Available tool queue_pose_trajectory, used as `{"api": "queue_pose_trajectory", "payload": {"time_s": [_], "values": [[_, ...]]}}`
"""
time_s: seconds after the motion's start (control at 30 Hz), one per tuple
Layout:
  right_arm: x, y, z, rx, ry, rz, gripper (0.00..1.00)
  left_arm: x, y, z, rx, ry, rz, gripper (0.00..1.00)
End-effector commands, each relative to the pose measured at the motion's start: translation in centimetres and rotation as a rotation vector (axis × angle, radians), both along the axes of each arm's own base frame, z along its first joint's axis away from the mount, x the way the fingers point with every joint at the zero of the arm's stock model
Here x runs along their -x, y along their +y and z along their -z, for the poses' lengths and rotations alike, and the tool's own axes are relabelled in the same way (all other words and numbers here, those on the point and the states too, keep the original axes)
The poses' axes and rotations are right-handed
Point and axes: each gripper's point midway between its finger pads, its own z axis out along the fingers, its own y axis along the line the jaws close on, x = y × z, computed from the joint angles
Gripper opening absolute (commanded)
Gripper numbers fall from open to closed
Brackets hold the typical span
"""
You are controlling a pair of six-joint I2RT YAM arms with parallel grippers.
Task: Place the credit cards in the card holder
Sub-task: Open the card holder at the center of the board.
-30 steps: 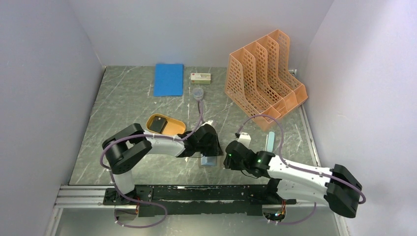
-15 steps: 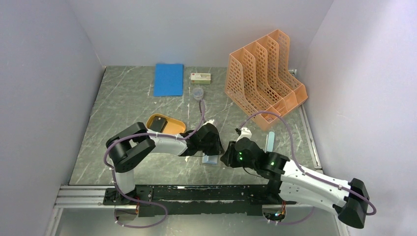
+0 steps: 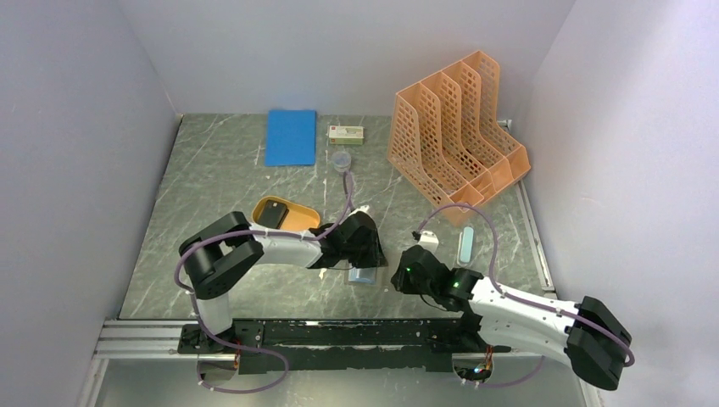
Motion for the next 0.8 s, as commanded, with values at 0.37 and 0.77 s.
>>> {"api": "queue_pose_trajectory", "payload": {"time_s": [0.37,0.77], "values": [[-1.2,-0.4,1.2,0.010,-0.007,0.040,0.25,0.3,2.4,-8.5,0.002,-0.119,-0.025,0.50],[-1.1,-0.5,1.8,0.007,0.008,0.052,0.26,0.6,7.4,-4.2,-0.126,-0.158,-0.068,0.52]]}}
